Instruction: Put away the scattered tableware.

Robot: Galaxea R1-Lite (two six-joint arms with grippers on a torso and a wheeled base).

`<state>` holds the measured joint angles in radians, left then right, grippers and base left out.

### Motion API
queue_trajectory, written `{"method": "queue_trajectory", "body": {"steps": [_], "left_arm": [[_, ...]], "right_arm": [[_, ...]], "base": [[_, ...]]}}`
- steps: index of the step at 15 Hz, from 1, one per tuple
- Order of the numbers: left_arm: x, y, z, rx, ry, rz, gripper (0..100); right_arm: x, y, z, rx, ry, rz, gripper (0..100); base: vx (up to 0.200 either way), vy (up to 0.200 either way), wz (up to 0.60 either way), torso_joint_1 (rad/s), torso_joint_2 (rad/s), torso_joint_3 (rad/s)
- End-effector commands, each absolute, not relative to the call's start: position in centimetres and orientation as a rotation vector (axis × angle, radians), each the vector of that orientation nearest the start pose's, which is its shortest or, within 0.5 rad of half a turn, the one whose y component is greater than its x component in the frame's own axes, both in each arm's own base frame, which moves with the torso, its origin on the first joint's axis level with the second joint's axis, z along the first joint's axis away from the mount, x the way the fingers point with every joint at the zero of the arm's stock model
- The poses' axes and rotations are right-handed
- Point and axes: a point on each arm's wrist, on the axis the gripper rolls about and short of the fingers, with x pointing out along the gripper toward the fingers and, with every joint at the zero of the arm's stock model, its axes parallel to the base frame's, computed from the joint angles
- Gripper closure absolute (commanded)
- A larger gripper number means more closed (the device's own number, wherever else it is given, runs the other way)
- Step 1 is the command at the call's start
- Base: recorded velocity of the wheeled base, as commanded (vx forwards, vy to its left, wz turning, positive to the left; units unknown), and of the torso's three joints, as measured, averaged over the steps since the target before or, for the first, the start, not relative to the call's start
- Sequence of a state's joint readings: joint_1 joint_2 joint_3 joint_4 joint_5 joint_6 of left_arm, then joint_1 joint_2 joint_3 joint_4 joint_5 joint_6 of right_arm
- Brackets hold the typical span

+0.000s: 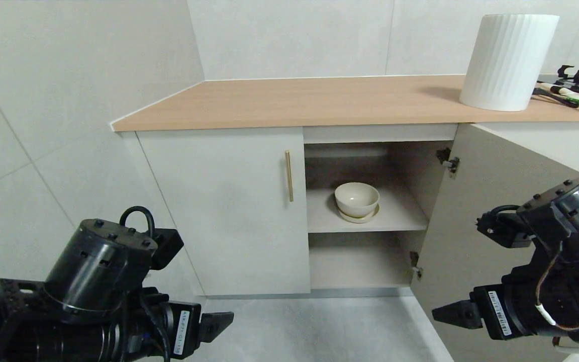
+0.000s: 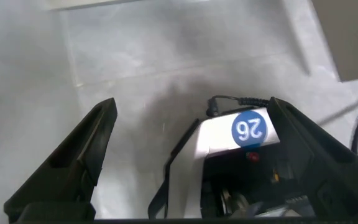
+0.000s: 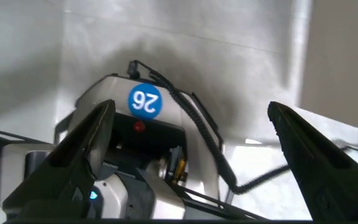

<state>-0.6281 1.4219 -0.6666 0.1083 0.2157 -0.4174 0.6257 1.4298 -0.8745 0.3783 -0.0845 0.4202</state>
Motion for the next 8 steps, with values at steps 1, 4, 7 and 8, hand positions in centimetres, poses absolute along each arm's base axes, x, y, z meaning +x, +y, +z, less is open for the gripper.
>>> {"method": "queue_trajectory", "body": {"steps": [1, 4, 7, 8], "left_arm": [[16.5, -11.4, 15.4, -0.033, 0.854, -0.210, 0], [16.5, -11.4, 15.4, -0.033, 0.854, -0.210, 0], [16.5, -11.4, 15.4, -0.033, 0.854, -0.210, 0], [16.5, -11.4, 15.4, -0.033, 0.854, -0.210, 0]], "right_arm": [[16.4, 11.7, 18.9, 0.030, 0.978, 0.312, 0], [14.4, 10.8, 19.5, -0.069, 1.016, 0.358, 0], [10.8, 9.6, 20.4, -0.214, 1.070, 0.451, 0], [10.0, 9.1, 21.0, -0.230, 1.078, 0.457, 0]], "base": [[0.000, -0.200, 0.00, 0.002, 0.01, 0.007], [0.000, -0.200, 0.00, 0.002, 0.00, 0.004], [0.000, -0.200, 0.00, 0.002, 0.00, 0.004], [0.000, -0.200, 0.00, 0.002, 0.00, 0.002]]}}
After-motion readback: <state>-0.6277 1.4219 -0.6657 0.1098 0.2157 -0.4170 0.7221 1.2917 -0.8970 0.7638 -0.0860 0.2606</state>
